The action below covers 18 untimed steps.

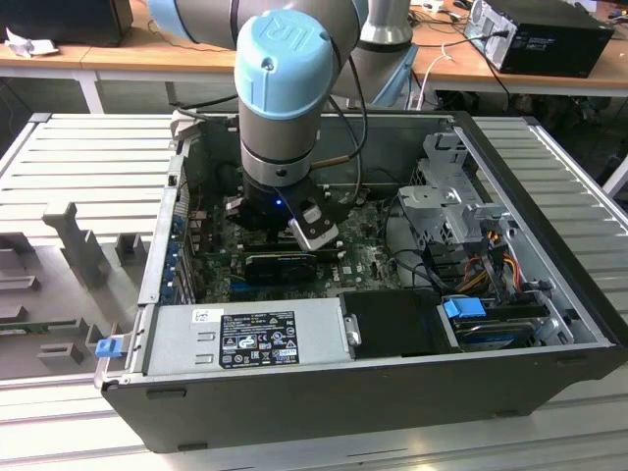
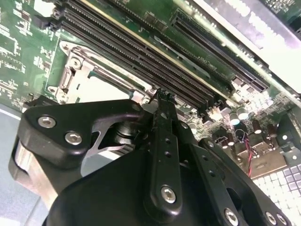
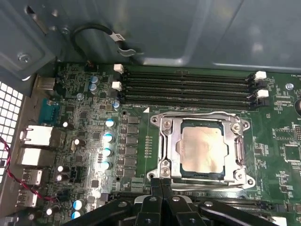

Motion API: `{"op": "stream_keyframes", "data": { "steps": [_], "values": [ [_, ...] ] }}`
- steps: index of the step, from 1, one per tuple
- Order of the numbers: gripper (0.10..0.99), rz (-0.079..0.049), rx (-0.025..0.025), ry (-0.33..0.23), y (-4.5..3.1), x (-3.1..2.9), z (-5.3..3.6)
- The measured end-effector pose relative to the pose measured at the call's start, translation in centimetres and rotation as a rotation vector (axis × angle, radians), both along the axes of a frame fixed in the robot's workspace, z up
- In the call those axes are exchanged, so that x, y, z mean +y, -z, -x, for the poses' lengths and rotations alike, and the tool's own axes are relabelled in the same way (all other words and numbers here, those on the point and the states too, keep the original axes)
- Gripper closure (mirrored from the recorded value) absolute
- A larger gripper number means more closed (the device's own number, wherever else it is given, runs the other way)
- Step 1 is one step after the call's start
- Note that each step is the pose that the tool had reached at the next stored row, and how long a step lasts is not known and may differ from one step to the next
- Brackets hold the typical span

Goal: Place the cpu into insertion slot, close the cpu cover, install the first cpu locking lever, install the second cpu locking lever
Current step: 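Install the second cpu locking lever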

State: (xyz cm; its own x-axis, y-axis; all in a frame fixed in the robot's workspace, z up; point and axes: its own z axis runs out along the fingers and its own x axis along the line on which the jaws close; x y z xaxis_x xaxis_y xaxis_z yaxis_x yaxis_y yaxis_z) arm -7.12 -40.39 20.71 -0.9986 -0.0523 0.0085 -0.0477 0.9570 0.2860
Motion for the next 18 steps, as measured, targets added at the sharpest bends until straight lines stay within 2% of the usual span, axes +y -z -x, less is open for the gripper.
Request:
{"op": "stream_keyframes", "data": {
  "steps": [4,8,10,15,18],
  "values": [
    [0.98,-0.024,-0.0001,0.0,0.42,-0.02,0.12],
    [0.98,-0.036,0.0,0.0,0.79,-0.03,0.13],
    [0.98,-0.046,-0.0001,0.0,0.94,-0.02,0.13],
    [0.98,-0.061,-0.0002,0.0,1.36,-0.01,0.13],
    [0.98,-0.063,0.0,0.0,1.48,-0.03,0.16]
  ]
}}
